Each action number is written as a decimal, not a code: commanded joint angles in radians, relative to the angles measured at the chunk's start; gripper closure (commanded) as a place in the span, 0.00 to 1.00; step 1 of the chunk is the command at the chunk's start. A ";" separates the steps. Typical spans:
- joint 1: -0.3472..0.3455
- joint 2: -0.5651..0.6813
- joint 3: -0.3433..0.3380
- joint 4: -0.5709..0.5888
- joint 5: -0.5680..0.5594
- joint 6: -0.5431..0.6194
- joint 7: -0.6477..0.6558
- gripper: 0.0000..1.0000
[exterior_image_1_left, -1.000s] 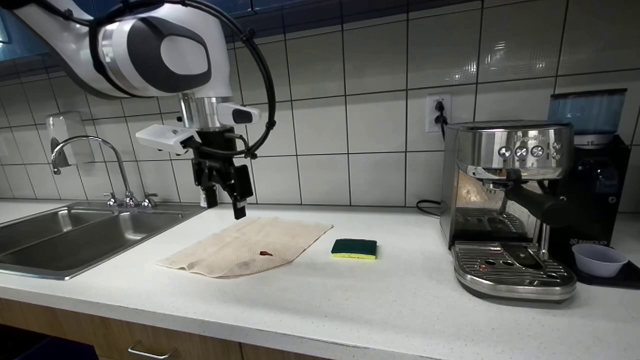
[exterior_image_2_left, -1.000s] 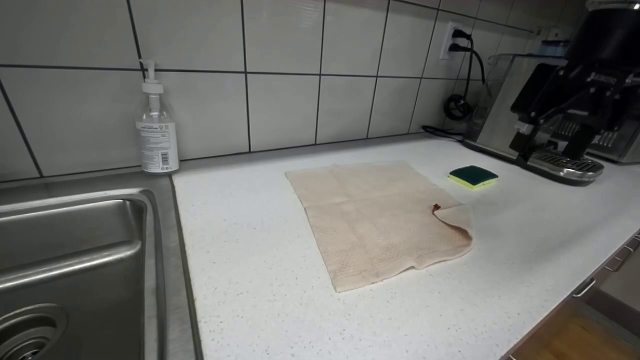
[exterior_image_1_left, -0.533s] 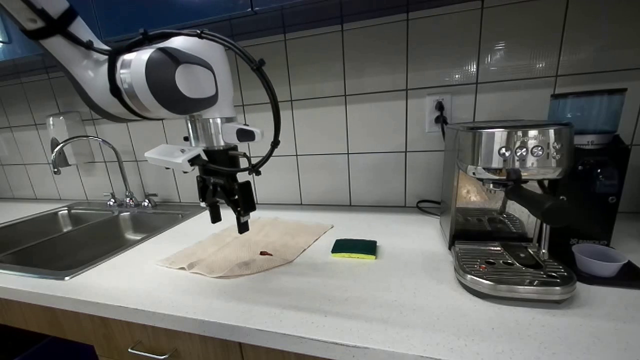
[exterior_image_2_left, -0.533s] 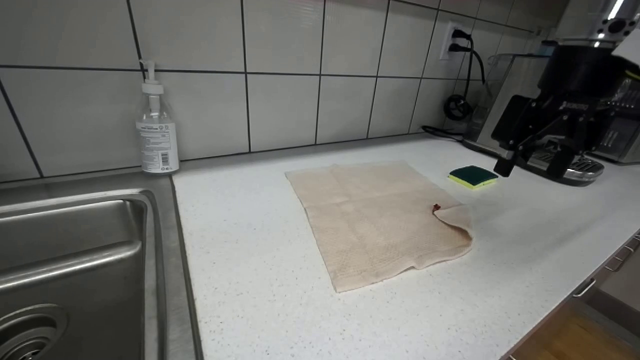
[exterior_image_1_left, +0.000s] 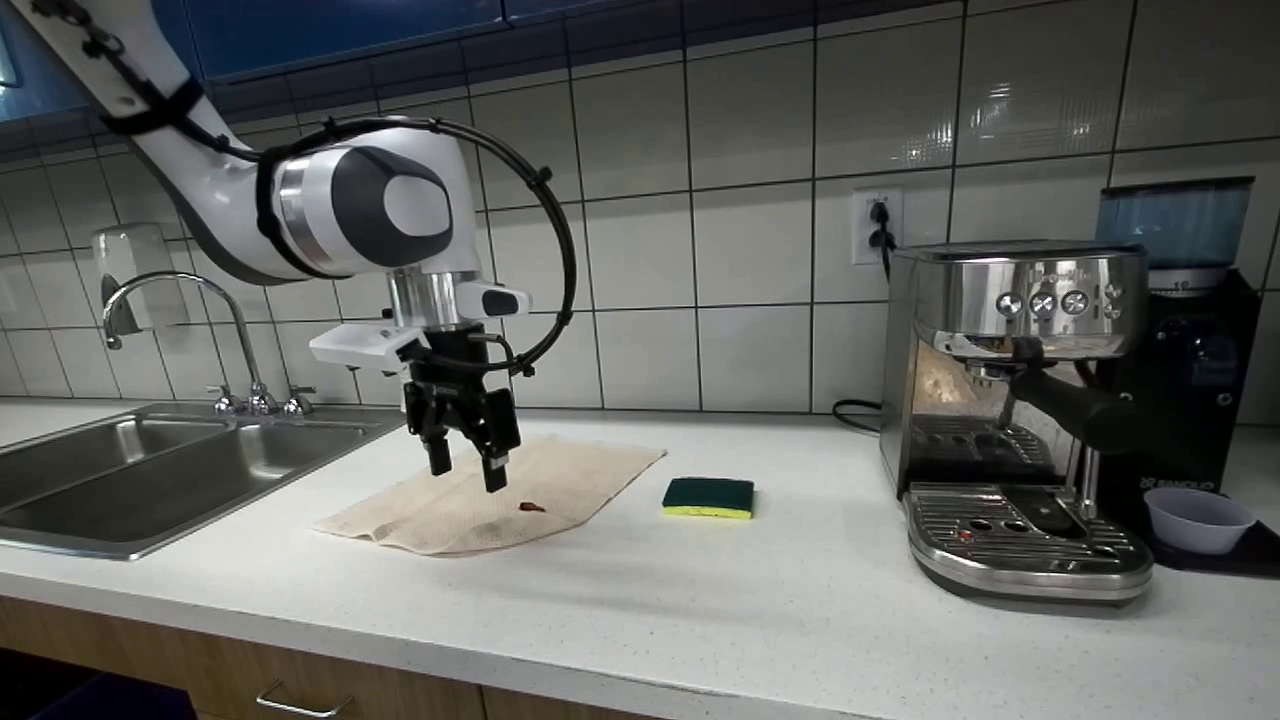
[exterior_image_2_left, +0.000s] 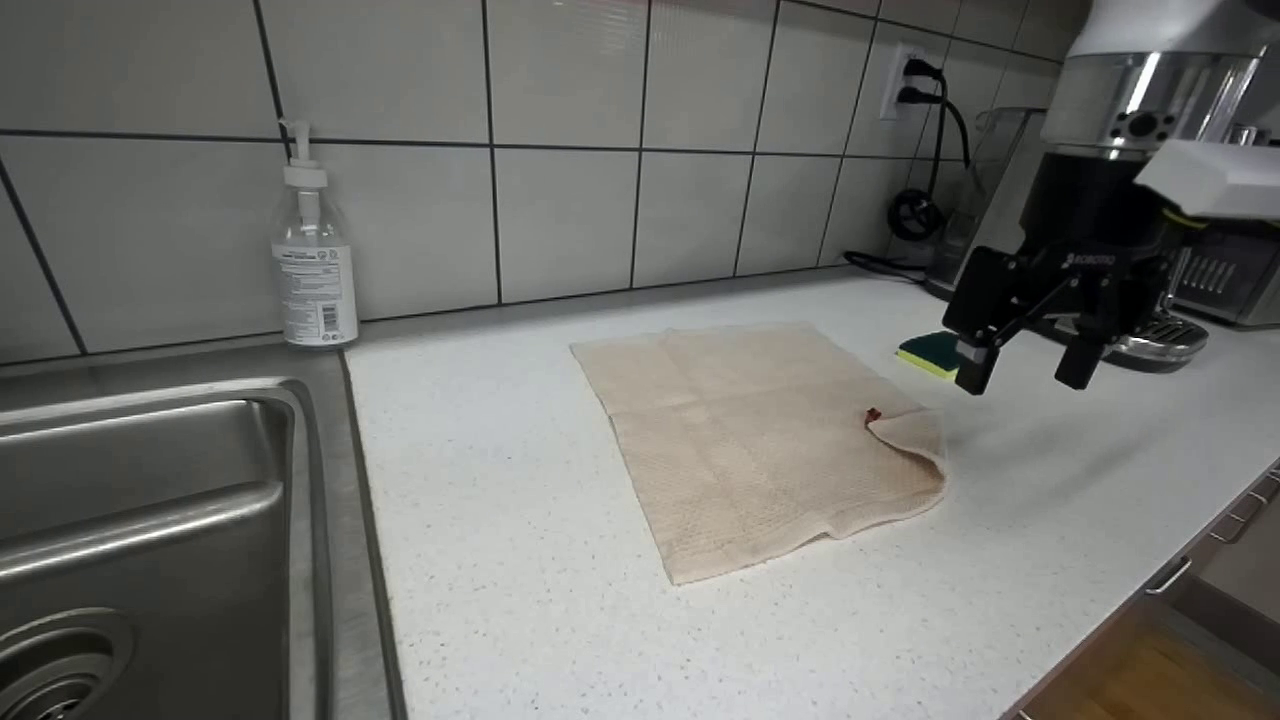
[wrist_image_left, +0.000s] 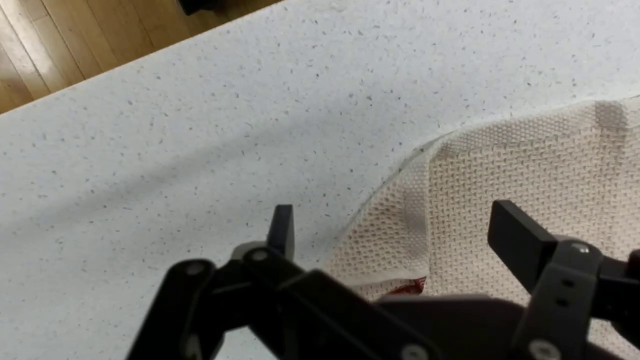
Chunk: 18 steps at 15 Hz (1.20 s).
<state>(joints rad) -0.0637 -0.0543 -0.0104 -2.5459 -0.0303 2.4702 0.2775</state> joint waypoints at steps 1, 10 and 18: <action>0.013 0.077 0.002 0.056 -0.049 0.001 0.069 0.00; 0.055 0.212 -0.016 0.142 -0.062 -0.005 0.134 0.00; 0.089 0.311 -0.052 0.212 -0.064 -0.017 0.185 0.00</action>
<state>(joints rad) 0.0016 0.2171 -0.0379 -2.3793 -0.0726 2.4708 0.4194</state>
